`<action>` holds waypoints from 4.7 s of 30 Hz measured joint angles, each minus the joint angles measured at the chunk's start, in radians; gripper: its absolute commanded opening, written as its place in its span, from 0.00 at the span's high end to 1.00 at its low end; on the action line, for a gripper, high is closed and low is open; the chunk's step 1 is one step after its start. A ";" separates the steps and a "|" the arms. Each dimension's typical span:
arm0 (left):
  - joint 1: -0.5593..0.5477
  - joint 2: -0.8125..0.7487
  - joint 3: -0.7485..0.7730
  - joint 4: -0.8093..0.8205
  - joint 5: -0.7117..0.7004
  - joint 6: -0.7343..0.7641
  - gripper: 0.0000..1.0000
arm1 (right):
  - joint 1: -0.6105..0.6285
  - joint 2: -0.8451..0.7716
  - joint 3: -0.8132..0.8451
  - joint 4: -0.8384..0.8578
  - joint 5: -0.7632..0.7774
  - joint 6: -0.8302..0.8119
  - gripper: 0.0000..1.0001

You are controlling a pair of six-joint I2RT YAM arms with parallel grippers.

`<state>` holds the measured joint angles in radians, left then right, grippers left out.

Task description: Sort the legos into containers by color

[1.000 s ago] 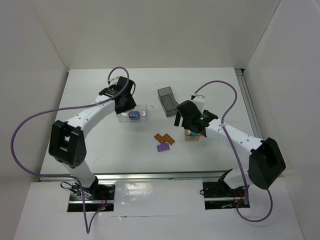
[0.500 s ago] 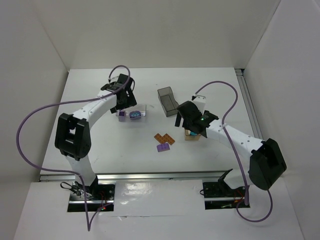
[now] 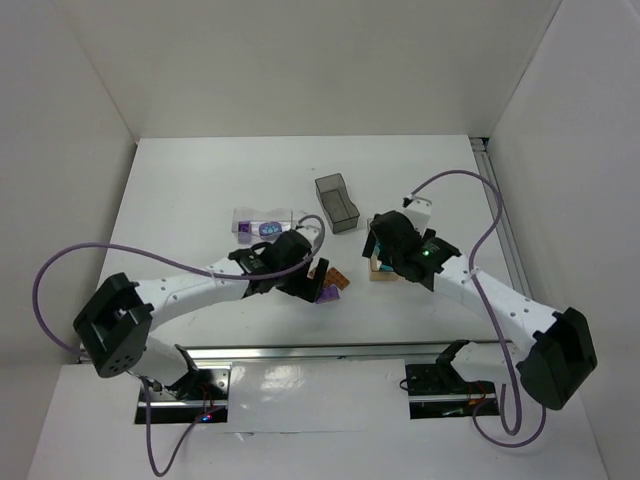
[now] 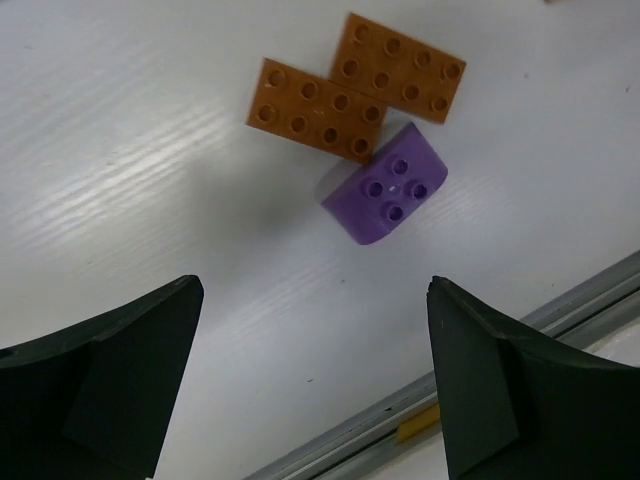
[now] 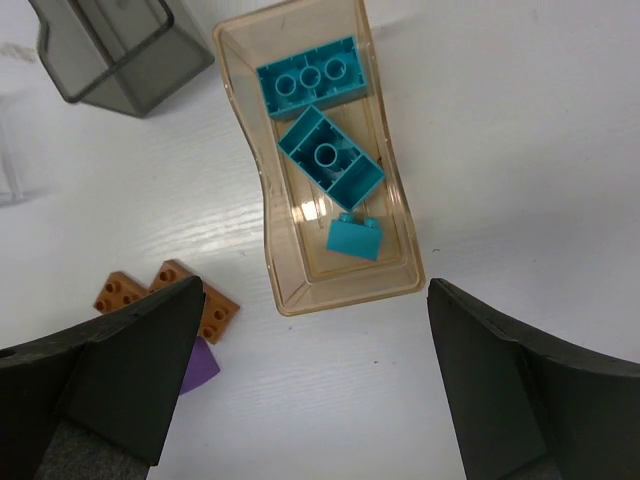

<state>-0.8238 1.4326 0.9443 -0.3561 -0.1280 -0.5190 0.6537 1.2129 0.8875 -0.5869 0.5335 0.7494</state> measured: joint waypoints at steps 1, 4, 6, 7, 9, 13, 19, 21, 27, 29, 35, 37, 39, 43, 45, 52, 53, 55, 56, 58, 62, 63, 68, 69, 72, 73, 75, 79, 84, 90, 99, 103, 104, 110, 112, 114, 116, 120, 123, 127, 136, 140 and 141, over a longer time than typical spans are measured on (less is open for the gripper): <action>-0.014 0.012 -0.021 0.027 0.006 0.025 0.01 | 0.000 -0.023 -0.003 -0.008 0.010 0.011 0.00; -0.037 0.075 -0.031 0.107 0.043 0.079 0.02 | 0.000 -0.131 -0.040 -0.020 0.034 0.030 0.01; -0.046 0.113 -0.031 0.161 0.066 0.109 0.04 | 0.000 -0.220 -0.060 -0.035 0.045 0.040 0.01; -0.050 0.131 -0.031 0.183 0.075 0.126 0.04 | 0.000 -0.251 -0.063 -0.037 0.053 0.042 0.01; -0.067 0.167 -0.025 0.210 0.086 0.149 0.04 | -0.002 -0.288 -0.062 -0.045 0.070 0.043 0.01; -0.109 0.260 0.015 0.231 0.090 0.180 0.04 | -0.002 -0.263 -0.054 -0.065 0.097 0.046 0.01; -0.135 0.300 0.045 0.240 0.100 0.209 0.11 | -0.008 -0.217 -0.053 -0.076 0.100 0.046 0.01; -0.137 0.301 0.045 0.247 0.100 0.212 0.15 | -0.008 -0.215 -0.053 -0.077 0.100 0.045 0.01; -0.137 0.301 0.045 0.253 0.100 0.226 0.38 | -0.008 -0.192 -0.050 -0.076 0.099 0.042 0.01; -0.137 0.301 0.045 0.253 0.096 0.226 0.44 | -0.008 -0.187 -0.049 -0.075 0.099 0.042 0.01; -0.138 0.301 0.047 0.243 0.066 0.227 0.70 | -0.008 -0.180 -0.046 -0.074 0.099 0.042 0.01; -0.139 0.298 0.047 0.238 0.058 0.226 0.70 | -0.008 -0.180 -0.046 -0.073 0.099 0.042 0.01; -0.139 0.287 0.047 0.220 0.051 0.226 0.71 | -0.008 -0.180 -0.046 -0.073 0.100 0.042 0.01; -0.139 0.236 0.047 0.183 0.029 0.227 0.71 | -0.008 -0.180 -0.046 -0.073 0.102 0.042 0.01; -0.139 0.198 0.047 0.164 0.011 0.228 0.71 | -0.008 -0.180 -0.045 -0.074 0.102 0.042 0.01; -0.002 0.074 0.100 0.043 -0.066 0.175 0.72 | -0.008 -0.190 -0.044 -0.075 0.107 0.042 0.01; 0.045 0.068 0.124 0.031 -0.080 0.162 0.72 | -0.008 -0.192 -0.044 -0.075 0.107 0.042 0.01; 0.124 0.062 0.167 0.011 -0.103 0.129 0.72 | -0.008 -0.193 -0.044 -0.075 0.108 0.042 0.01; 0.166 0.062 0.192 0.004 -0.116 0.114 0.72 | -0.008 -0.193 -0.044 -0.075 0.107 0.042 0.01; 0.227 0.063 0.235 -0.021 -0.141 0.071 0.74 | -0.008 -0.193 -0.044 -0.075 0.107 0.042 0.01; 0.315 0.109 0.345 -0.096 -0.188 -0.005 0.75 | -0.008 -0.192 -0.044 -0.075 0.106 0.040 0.01; 0.335 0.136 0.379 -0.113 -0.196 -0.019 0.75 | -0.008 -0.192 -0.044 -0.075 0.106 0.038 0.01; 0.426 0.276 0.487 -0.179 -0.213 -0.073 0.74 | -0.008 -0.191 -0.044 -0.075 0.106 0.037 0.01; 0.442 0.301 0.497 -0.192 -0.216 -0.087 0.74 | -0.011 -0.190 -0.042 -0.075 0.106 0.035 0.01; 0.477 0.362 0.513 -0.223 -0.219 -0.100 0.72 | -0.017 -0.188 -0.040 -0.074 0.107 0.030 0.01; 0.487 0.380 0.516 -0.232 -0.220 -0.110 0.72 | -0.017 -0.188 -0.040 -0.074 0.107 0.029 0.01; 0.501 0.409 0.520 -0.245 -0.222 -0.116 0.71 | -0.018 -0.186 -0.039 -0.074 0.105 0.025 0.01; 0.515 0.449 0.526 -0.257 -0.221 -0.122 0.37 | -0.019 -0.166 -0.036 -0.069 0.087 0.005 0.01; 0.516 0.464 0.541 -0.268 -0.219 -0.142 0.04 | -0.016 -0.101 -0.031 -0.039 -0.014 -0.074 0.01; 0.502 0.414 0.544 -0.296 -0.221 -0.143 0.04 | 0.096 -0.052 -0.031 0.069 -0.148 -0.212 0.05; 0.408 -0.004 0.521 -0.288 -0.187 -0.141 0.04 | 0.200 0.250 0.010 0.145 -0.246 -0.401 0.19; 0.393 -0.127 0.470 -0.284 -0.164 -0.143 0.04 | 0.200 0.338 0.010 0.163 -0.247 -0.456 0.15; 0.389 -0.138 0.455 -0.284 -0.161 -0.143 0.04 | 0.200 0.350 0.010 0.170 -0.250 -0.467 0.15; 0.381 -0.130 0.405 -0.314 -0.151 -0.145 0.04 | 0.192 0.399 0.010 0.237 -0.278 -0.520 0.20; 0.381 -0.129 0.401 -0.320 -0.150 -0.149 0.04 | 0.175 0.415 0.008 0.269 -0.304 -0.535 0.25; 0.381 -0.129 0.401 -0.320 -0.150 -0.157 0.04 | 0.149 0.420 0.002 0.300 -0.332 -0.546 0.32; 0.381 -0.129 0.401 -0.320 -0.150 -0.165 0.04 | 0.108 0.421 -0.006 0.336 -0.377 -0.562 0.37; 0.381 -0.129 0.396 -0.320 -0.151 -0.167 0.04 | 0.064 0.438 -0.009 0.370 -0.420 -0.584 0.53; 0.381 -0.129 0.386 -0.321 -0.151 -0.167 0.04 | 0.060 0.444 -0.009 0.377 -0.442 -0.599 0.67; 0.381 -0.129 0.377 -0.323 -0.151 -0.167 0.04 | 0.060 0.444 -0.007 0.378 -0.457 -0.607 0.77; 0.381 -0.136 0.377 -0.327 -0.153 -0.167 0.04 | 0.060 0.419 0.052 0.348 -0.428 -0.593 0.80; 0.381 -0.150 0.377 -0.332 -0.156 -0.167 0.04 | 0.053 0.398 0.132 0.341 -0.349 -0.574 0.80; 0.381 -0.155 0.377 -0.335 -0.156 -0.167 0.04 | 0.048 0.398 0.158 0.340 -0.328 -0.568 0.79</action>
<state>-0.4423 1.2778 1.3216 -0.6910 -0.2840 -0.6865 0.7017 1.6108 1.0458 -0.2474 0.2050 0.1814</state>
